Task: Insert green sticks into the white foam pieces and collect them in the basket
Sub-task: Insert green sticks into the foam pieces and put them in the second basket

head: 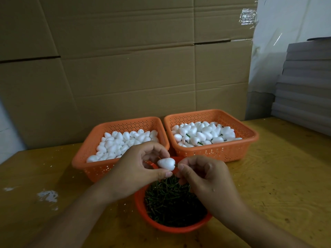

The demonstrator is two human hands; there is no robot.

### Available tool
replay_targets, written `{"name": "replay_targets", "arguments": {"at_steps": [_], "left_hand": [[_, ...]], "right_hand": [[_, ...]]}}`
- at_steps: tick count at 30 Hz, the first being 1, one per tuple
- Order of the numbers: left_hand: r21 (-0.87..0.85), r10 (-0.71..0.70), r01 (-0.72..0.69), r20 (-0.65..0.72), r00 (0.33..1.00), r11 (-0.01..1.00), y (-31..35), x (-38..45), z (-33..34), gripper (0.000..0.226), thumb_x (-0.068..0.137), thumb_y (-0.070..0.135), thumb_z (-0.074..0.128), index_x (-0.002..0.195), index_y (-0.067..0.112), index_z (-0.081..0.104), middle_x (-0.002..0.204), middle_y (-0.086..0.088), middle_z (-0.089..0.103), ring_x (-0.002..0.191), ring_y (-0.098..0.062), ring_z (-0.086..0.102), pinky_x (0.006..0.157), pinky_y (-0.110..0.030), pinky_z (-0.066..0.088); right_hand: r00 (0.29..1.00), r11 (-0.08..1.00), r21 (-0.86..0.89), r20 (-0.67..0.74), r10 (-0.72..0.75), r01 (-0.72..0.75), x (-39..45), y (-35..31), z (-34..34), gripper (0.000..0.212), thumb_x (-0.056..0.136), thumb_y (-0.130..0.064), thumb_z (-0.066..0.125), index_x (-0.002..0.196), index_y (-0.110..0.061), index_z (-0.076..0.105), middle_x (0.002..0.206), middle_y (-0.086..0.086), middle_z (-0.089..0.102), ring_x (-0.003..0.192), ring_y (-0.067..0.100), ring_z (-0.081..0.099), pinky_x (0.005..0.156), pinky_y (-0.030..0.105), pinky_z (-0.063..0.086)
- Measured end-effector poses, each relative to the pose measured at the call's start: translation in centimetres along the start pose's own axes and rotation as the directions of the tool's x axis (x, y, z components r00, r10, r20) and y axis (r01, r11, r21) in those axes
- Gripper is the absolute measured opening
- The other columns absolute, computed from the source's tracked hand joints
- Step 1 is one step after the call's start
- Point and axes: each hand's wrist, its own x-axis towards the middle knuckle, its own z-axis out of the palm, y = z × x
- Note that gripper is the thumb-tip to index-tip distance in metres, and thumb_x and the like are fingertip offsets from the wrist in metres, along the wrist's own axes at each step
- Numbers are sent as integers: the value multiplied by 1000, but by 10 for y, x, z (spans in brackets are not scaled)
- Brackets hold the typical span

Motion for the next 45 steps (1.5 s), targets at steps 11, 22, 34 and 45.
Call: {"name": "replay_targets", "arguments": {"at_steps": [11, 22, 34, 45], "left_hand": [[-82, 23, -23, 1, 1000, 996, 8, -2, 1, 52, 74, 16, 86, 114, 42, 66, 118, 6, 69, 102, -17, 70, 89, -32, 58], [-183, 27, -27, -3, 1000, 983, 12, -2, 9, 42, 74, 37, 84, 112, 41, 67, 115, 7, 72, 104, -16, 71, 84, -22, 57], [-288, -30, 38, 31, 999, 957, 13, -3, 14, 24, 80, 25, 75, 103, 31, 73, 106, -1, 76, 95, -14, 72, 74, -22, 57], [-280, -25, 28, 16, 1000, 960, 14, -3, 12, 39, 76, 30, 82, 112, 39, 70, 116, 6, 71, 100, -18, 72, 78, -23, 57]], "right_hand": [[976, 976, 121, 144, 161, -179, 1, -10, 0, 9, 90, -20, 72, 82, -18, 74, 74, 4, 74, 66, 14, 72, 51, 22, 50], [965, 917, 301, 84, 249, -263, 1, -22, -2, 36, 66, -38, 79, 81, -6, 71, 68, 10, 72, 59, 13, 69, 47, 20, 48], [972, 957, 188, 117, 204, -223, -1, -24, -3, 12, 87, -19, 74, 76, -13, 75, 68, 7, 73, 60, 14, 68, 51, 23, 50], [983, 966, 179, 15, 185, -184, -2, -21, -1, 15, 79, -23, 81, 69, -17, 72, 62, 5, 71, 49, 5, 61, 48, 16, 44]]}}
